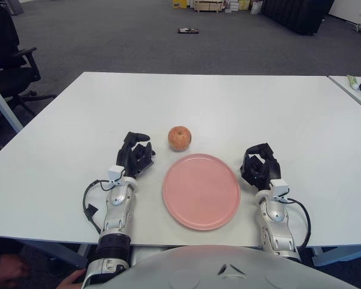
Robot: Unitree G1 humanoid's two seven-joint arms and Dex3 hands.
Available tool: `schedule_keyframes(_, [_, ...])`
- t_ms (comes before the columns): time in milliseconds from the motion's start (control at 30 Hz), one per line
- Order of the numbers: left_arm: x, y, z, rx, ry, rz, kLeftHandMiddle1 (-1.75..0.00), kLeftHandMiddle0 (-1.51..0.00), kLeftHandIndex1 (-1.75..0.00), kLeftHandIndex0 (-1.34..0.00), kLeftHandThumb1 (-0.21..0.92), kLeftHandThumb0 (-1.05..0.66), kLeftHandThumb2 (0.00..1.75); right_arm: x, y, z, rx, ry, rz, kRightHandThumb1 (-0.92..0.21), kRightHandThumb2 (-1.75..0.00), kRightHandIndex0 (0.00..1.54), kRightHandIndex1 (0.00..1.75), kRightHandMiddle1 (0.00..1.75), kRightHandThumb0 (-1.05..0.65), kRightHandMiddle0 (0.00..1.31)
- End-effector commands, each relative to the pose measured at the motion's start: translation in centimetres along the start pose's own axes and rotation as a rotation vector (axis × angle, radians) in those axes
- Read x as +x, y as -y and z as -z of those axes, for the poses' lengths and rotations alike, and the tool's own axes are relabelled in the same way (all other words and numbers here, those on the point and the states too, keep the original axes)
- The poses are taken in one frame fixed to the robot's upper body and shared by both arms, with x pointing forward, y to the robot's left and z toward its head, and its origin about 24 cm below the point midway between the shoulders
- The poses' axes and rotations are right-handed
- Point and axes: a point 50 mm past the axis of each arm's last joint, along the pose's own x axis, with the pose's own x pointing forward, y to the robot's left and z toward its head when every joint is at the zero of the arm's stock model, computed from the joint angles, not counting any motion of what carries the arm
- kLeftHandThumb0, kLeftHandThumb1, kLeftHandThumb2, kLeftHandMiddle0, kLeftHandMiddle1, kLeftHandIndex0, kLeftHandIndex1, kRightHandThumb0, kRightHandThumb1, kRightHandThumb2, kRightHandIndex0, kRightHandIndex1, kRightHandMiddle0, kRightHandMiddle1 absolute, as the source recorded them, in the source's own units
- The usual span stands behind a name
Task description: Put the apple into the plate.
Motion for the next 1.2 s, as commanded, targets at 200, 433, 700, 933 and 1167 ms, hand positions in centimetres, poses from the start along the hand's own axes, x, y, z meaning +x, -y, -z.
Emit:
schedule_keyframes(200, [1.5, 0.5, -1.6, 0.2, 0.09, -0.025, -1.75, -0.56, -1.75, -0.35, 0.66, -0.39, 0.89, 0.2, -0.3, -0.3, 0.027, 0.014, -0.005, -0.62, -0.94, 0.72, 1.75, 1.75, -0.39, 0.38])
schedule_keyframes(433, [2.7, 1.1, -3.1, 0.333, 0.187, -0.029, -1.75, -0.62, -1.75, -0.35, 0.66, -0.39, 0.89, 0.2, -0.3, -0.3, 0.019, 0.015, -0.01, -0.62, -0.94, 0.73, 1.75, 1.75, -0.4, 0.38])
schedule_keyframes(700, [4.0, 1.2, -4.7, 0.565, 0.297, 0.019, -1.75, -0.68, -1.75, -0.34, 0.69, -0.38, 0.85, 0.2, -0.3, -0.3, 0.004, 0.011, -0.004, -0.61, -0.95, 0.74, 1.75, 1.75, -0.4, 0.38])
schedule_keyframes(933, [4.8, 1.6, -5.9, 0.723, 0.346, 0.113, -1.62, -0.38, -1.75, -0.23, 0.87, -0.36, 0.6, 0.2, -0.3, -0.2, 0.0, 0.004, 0.0, -0.61, -0.95, 0.76, 1.75, 1.75, -0.4, 0.39])
schedule_keyframes(1167, [5.9, 1.7, -6.0, 0.92, 0.296, 0.25, -1.14, -0.06, -1.26, -0.04, 0.78, -0.66, 0.62, 0.2, -0.3, -0.2, 0.007, 0.002, -0.003, -0.61, -0.95, 0.75, 1.75, 1.75, -0.4, 0.39])
